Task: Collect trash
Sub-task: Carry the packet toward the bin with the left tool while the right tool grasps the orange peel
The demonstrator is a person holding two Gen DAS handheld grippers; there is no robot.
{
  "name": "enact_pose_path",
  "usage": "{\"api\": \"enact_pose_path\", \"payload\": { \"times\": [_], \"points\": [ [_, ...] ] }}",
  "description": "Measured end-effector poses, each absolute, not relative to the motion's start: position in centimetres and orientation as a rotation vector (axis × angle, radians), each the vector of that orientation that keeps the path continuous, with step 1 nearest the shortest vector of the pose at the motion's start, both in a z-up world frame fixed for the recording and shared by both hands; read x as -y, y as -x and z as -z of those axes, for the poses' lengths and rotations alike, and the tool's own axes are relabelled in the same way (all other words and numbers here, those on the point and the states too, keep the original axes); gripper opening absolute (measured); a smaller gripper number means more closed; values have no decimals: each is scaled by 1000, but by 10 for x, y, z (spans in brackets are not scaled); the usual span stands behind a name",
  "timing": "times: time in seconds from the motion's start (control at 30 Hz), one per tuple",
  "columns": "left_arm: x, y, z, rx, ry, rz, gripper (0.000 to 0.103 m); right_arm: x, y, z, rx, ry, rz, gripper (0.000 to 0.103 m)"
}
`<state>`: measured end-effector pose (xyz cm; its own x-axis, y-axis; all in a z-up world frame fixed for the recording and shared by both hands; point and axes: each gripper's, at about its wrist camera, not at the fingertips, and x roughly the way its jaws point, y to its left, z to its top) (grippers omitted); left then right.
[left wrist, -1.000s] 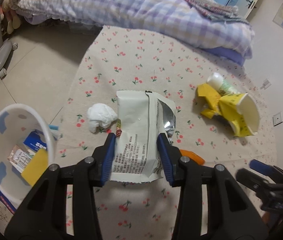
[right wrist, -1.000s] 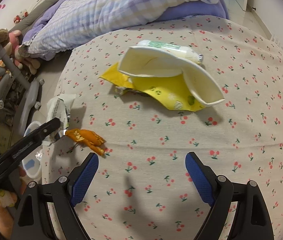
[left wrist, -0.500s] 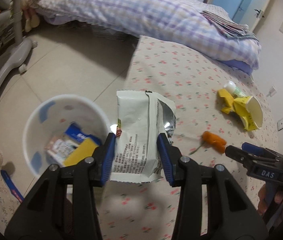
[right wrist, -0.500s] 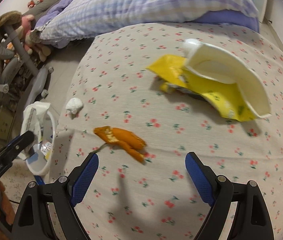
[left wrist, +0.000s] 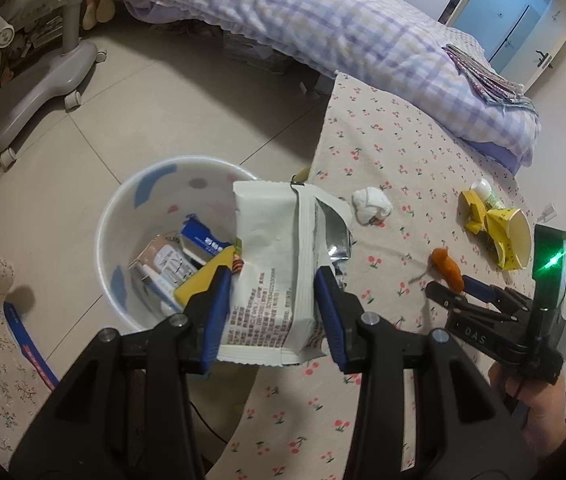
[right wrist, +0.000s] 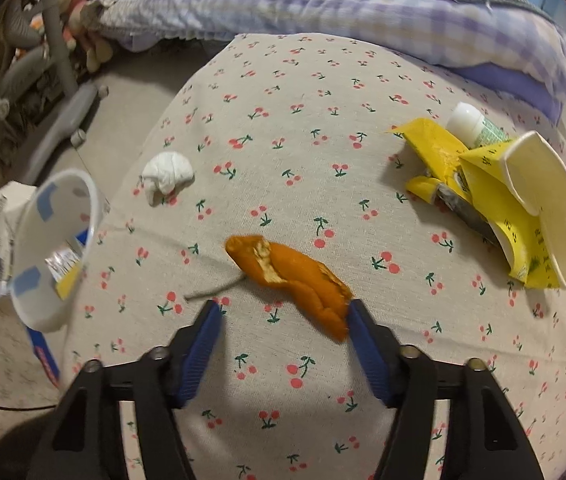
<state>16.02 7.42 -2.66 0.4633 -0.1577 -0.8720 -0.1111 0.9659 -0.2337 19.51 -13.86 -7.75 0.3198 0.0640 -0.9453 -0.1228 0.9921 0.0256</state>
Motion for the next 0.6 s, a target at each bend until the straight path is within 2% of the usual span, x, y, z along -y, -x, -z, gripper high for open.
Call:
{"api": "enact_pose_path", "payload": {
  "times": [0.13, 0.2, 0.3, 0.6],
  "points": [
    [-84, -155, 27, -1092, 277, 21, 45, 137, -195, 78, -1236, 97, -114, 36],
    [-89, -154, 27, -1090, 282, 15, 45, 137, -194, 76, -1235, 102, -120, 21],
    [-98, -151, 27, -1086, 293, 0, 45, 137, -191, 72, -1232, 109, -125, 14],
    [-120, -148, 30, -1074, 334, -27, 45, 126, -177, 38, -1168, 62, -221, 12]
  ]
}}
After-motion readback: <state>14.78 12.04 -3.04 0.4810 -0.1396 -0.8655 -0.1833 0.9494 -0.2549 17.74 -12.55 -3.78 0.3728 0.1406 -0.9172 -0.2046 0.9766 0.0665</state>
